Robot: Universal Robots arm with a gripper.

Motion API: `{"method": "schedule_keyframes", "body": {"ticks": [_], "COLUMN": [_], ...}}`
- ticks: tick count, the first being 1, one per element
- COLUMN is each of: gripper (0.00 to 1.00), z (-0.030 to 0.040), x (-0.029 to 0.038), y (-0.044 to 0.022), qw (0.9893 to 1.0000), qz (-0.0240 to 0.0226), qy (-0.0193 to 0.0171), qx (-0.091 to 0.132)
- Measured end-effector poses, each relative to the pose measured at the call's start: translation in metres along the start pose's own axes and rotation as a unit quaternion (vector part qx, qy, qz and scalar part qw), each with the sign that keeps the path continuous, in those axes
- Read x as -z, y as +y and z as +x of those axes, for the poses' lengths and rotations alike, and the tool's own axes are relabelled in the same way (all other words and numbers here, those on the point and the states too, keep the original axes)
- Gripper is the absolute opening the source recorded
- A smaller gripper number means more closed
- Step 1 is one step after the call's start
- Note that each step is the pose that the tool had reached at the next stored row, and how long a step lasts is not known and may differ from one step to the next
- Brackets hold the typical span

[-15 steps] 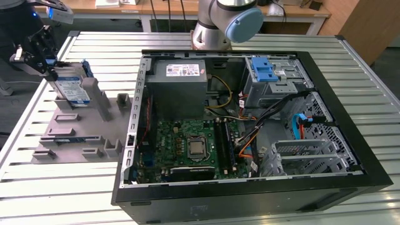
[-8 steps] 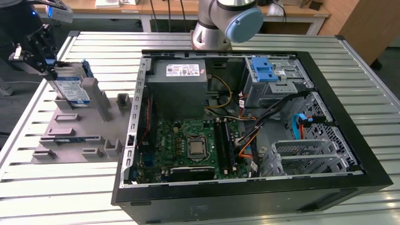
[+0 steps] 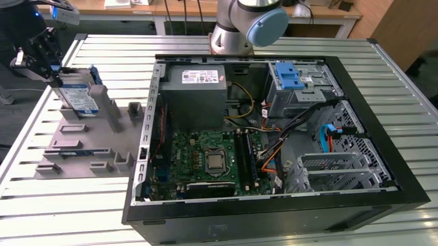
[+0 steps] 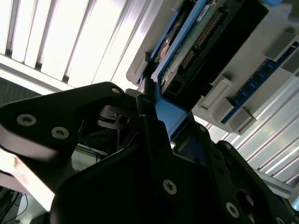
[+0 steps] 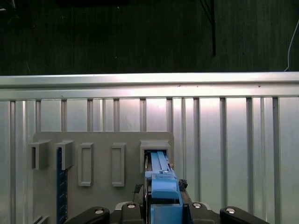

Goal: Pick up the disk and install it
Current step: 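Pick up the disk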

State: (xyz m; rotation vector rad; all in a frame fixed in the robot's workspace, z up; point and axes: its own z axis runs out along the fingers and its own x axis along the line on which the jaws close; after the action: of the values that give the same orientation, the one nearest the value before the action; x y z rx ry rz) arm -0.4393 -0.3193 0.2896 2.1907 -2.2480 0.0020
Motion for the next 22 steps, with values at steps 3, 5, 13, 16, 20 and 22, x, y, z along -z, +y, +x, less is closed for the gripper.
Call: {"method": "schedule_keyframes", "body": {"ticks": [3,5,13,16,20,22], "gripper": [0.36,0.36,0.36,0.36,0.36,0.36], "z": [0.0000,0.0000,0.0000,0.0000,0.0000,0.0000], "x": [0.0021,0.0061,0.0106,0.0108,0.0127,0.0144], "y": [0.0000,0.0000,0.0000,0.0000,0.0000,0.0000], "qw": [1.0000,1.0000,1.0000,1.0000,1.0000,1.0000], "qz": [-0.0001,-0.0001,0.0002,0.0000,-0.0001,0.0000], "qy": [0.0000,0.0001,0.0000,0.0000,0.0001,0.0000], "qx": [0.000,0.000,0.000,0.000,0.000,0.000]}}
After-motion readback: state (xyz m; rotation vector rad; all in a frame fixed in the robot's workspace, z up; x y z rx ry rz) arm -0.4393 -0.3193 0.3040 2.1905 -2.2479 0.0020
